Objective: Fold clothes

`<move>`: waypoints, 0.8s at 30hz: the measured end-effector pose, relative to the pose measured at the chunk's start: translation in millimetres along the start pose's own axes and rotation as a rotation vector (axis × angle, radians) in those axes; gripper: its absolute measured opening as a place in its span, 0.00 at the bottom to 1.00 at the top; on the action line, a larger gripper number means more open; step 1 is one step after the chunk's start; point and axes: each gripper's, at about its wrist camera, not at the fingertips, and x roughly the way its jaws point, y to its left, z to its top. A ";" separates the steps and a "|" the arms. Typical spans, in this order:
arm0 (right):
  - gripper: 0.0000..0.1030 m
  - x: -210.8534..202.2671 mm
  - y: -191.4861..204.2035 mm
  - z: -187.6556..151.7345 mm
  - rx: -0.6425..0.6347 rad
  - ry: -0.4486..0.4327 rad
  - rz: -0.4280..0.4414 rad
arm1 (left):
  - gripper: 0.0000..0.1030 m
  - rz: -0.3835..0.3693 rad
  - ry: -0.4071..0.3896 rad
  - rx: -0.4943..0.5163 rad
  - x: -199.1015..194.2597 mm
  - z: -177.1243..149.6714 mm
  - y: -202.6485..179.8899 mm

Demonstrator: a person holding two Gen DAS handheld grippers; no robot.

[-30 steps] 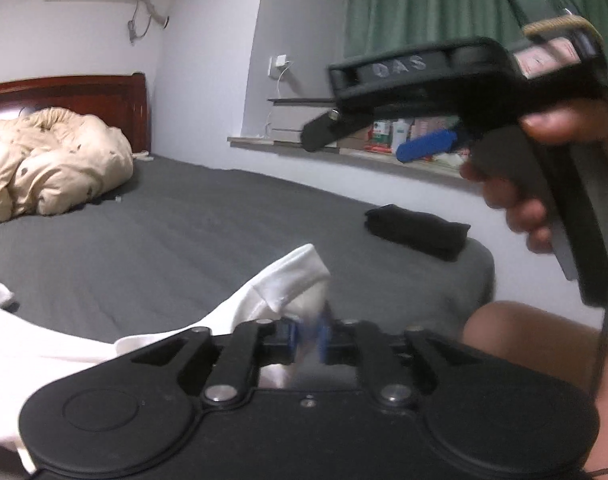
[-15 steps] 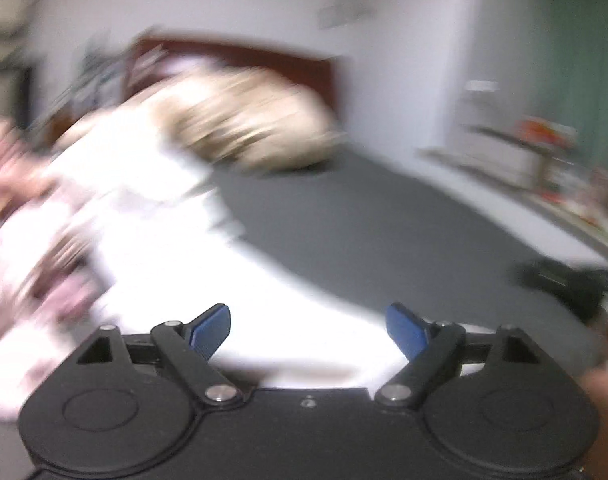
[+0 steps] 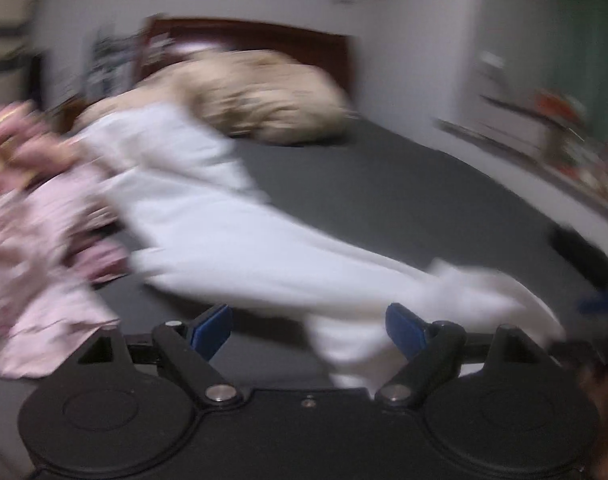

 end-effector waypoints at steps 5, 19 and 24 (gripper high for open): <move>0.94 4.5 -9.4 -3.8 0.042 0.024 0.023 | 0.82 -0.027 0.027 0.137 15.2 -7.1 -41.7; 0.93 -13.4 -15.2 -1.8 0.084 -0.071 0.128 | 0.80 0.237 0.054 -0.259 37.2 11.1 36.6; 0.93 -14.3 -6.5 -1.9 0.079 -0.088 0.171 | 0.67 0.274 0.086 -0.355 51.3 24.2 76.9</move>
